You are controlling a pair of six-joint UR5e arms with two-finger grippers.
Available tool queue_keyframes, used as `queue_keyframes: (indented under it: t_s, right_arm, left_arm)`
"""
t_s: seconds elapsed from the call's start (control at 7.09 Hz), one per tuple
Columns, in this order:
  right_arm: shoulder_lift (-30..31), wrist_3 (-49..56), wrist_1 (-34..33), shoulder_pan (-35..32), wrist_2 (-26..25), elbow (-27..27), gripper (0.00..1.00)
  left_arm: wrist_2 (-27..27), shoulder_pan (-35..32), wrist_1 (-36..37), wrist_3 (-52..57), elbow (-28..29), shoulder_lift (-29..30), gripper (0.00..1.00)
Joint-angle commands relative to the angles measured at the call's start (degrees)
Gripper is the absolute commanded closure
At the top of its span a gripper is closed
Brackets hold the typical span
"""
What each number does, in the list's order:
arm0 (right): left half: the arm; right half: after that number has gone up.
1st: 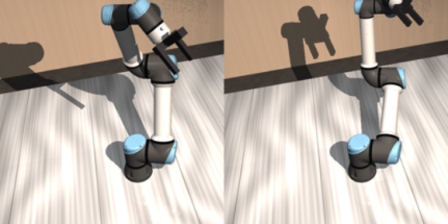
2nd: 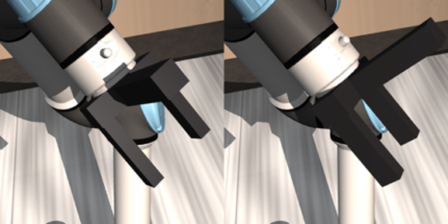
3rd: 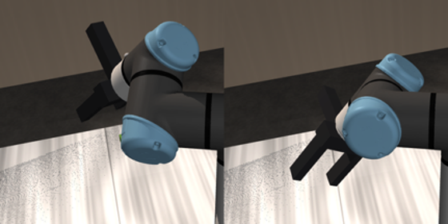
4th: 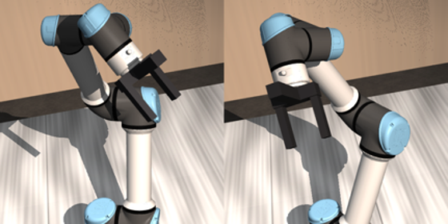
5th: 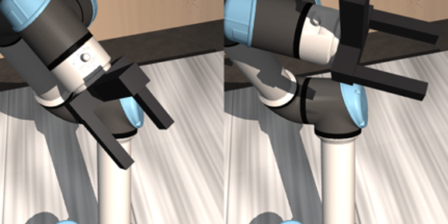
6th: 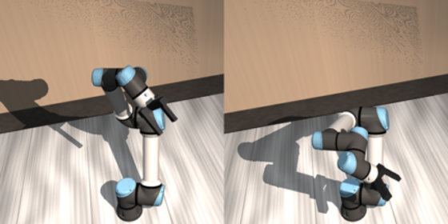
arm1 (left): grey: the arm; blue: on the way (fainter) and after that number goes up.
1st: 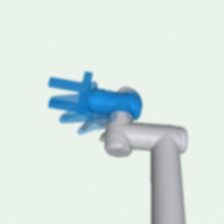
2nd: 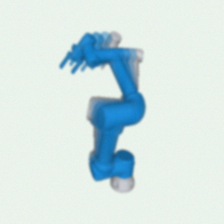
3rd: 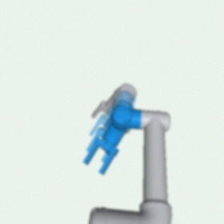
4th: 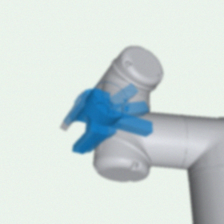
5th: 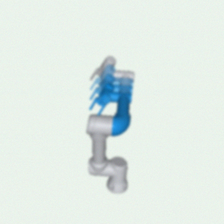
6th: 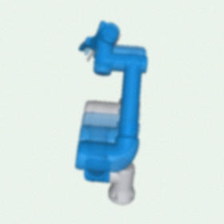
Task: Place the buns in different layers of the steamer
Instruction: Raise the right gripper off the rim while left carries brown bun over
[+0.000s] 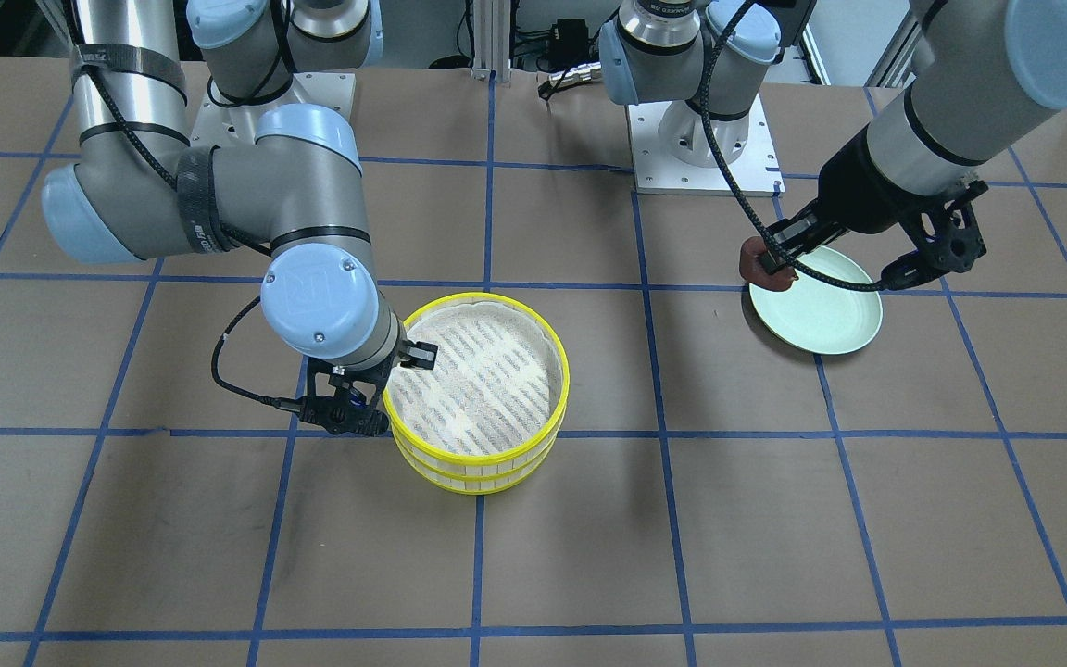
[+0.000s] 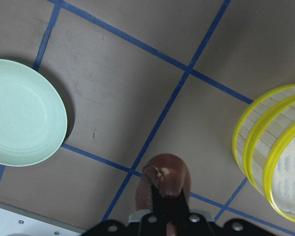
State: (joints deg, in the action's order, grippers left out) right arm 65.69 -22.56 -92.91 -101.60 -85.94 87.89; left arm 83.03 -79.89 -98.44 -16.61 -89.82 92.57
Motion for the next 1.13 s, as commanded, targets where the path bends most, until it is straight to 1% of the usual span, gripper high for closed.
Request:
queue_keyframes:
  t_s: [0.0,0.42,0.56,0.71,0.85,0.99]
  right_arm:
    - [-0.3,0.1,0.1,0.0,-0.6,0.4,1.00]
    - [0.0,0.1,0.6,-0.1,-0.6,0.7,1.00]
    - [0.2,0.1,0.8,-0.1,-0.6,1.0,0.78]
    - [0.7,0.3,1.1,-0.6,-0.9,1.8,0.14]
    - [1.9,0.8,0.9,-0.8,-1.2,2.0,0.00]
    - [4.7,1.2,0.5,-0.8,-2.9,1.9,0.00]
  left_arm:
    - [-0.1,0.0,-0.1,0.0,-0.1,0.2,1.00]
    - [-0.2,0.0,0.0,0.1,-0.2,0.2,1.00]
    - [-0.2,0.0,0.0,0.0,-0.2,0.2,1.00]
    - [0.1,-1.0,0.1,0.0,-0.2,0.2,1.00]
    - [0.4,-1.9,0.7,0.3,-0.1,0.3,1.00]
    - [-0.1,-2.0,1.4,0.2,0.0,0.5,1.00]
